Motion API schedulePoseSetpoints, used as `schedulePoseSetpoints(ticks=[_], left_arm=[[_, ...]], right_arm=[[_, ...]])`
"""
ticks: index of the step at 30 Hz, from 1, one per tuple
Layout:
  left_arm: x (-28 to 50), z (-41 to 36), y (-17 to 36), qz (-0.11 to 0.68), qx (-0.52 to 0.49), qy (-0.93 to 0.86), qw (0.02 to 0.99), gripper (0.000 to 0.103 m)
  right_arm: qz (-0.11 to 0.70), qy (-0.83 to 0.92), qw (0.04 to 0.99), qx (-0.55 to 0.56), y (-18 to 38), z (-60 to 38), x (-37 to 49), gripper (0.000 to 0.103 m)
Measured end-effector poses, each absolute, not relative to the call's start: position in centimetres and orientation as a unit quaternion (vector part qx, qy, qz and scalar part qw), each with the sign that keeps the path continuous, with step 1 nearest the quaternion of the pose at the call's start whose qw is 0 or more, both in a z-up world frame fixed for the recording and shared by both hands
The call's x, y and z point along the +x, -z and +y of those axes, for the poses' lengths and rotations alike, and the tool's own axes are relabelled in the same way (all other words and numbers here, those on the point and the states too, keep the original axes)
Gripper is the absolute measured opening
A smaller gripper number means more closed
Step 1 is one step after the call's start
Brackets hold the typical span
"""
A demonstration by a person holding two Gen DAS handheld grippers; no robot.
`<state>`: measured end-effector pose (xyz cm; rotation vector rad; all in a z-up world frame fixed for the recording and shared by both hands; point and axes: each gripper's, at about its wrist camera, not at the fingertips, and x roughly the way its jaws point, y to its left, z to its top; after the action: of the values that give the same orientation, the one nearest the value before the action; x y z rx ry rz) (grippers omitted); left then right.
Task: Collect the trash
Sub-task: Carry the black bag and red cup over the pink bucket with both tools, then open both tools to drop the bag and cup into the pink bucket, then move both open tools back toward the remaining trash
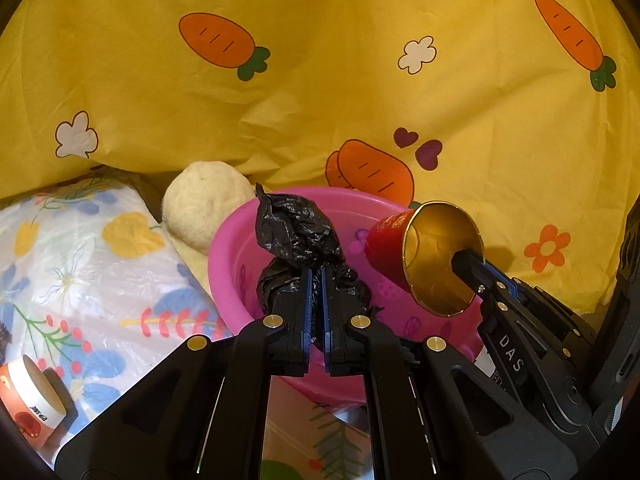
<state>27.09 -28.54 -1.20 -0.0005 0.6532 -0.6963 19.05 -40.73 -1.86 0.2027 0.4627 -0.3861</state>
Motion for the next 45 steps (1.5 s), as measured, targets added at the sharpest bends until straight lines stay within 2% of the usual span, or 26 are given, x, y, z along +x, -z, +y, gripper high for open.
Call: schedulePoseSetpoints(ticks=[2,3,5,6,7,9,10,11,13,14,18,23,26,31,45], left_arm=[[27.1,-28.6,1.3,0.317,0.002,0.337,0.887,0.009],[27.2,-28.6,1.4,0.318,0.002,0.335,0.887,0.014],[27.3,-28.2,1.3,0.318,-0.004,0.332,0.888,0.032],[27.2,-27.9,1.2,0.314,-0.010,0.328,0.891,0.049],[27.1,-27.5,1.0,0.307,-0.015,0.320,0.896,0.062],[26.9,-26.7,0.6,0.296,-0.025,0.307,0.904,0.075],[26.9,-26.2,0.4,0.292,-0.032,0.302,0.907,0.081],[26.8,-25.9,0.2,0.290,-0.037,0.297,0.909,0.083],[26.7,-25.3,0.0,0.288,-0.039,0.286,0.913,0.088],[26.6,-25.1,-0.1,0.286,-0.039,0.283,0.915,0.089],[26.1,-24.0,-0.3,0.281,-0.037,0.265,0.922,0.093],[24.6,-22.6,-0.8,0.265,-0.028,0.241,0.933,0.094],[23.4,-21.7,-1.2,0.257,-0.028,0.231,0.938,0.095],[21.2,-20.3,-1.6,0.245,-0.014,0.207,0.947,0.096],[14.7,-13.7,-1.9,0.226,-0.010,0.148,0.963,0.096]], right_arm=[[0.230,0.188,0.949,0.102,1.9,-40.9,19.2,0.004],[0.230,0.187,0.949,0.103,1.9,-41.0,19.3,0.004],[0.232,0.185,0.949,0.107,2.0,-41.2,19.3,0.004],[0.233,0.185,0.949,0.108,2.0,-41.2,19.3,0.005],[0.234,0.184,0.949,0.108,2.0,-41.4,19.3,0.005],[0.235,0.182,0.948,0.110,2.0,-41.5,19.3,0.008],[0.236,0.182,0.948,0.111,2.0,-41.6,19.4,0.013],[0.234,0.182,0.948,0.112,2.0,-41.6,19.3,0.021],[0.231,0.179,0.949,0.113,1.8,-41.6,19.2,0.030],[0.231,0.177,0.950,0.114,1.7,-41.6,19.2,0.035],[0.223,0.174,0.952,0.116,1.2,-41.4,18.6,0.044],[0.211,0.167,0.956,0.113,0.5,-40.5,17.2,0.067],[0.205,0.165,0.959,0.106,0.3,-39.7,16.1,0.073],[0.200,0.167,0.962,0.086,0.1,-38.0,14.2,0.078],[0.170,0.157,0.971,0.059,-0.6,-32.5,8.8,0.080]])
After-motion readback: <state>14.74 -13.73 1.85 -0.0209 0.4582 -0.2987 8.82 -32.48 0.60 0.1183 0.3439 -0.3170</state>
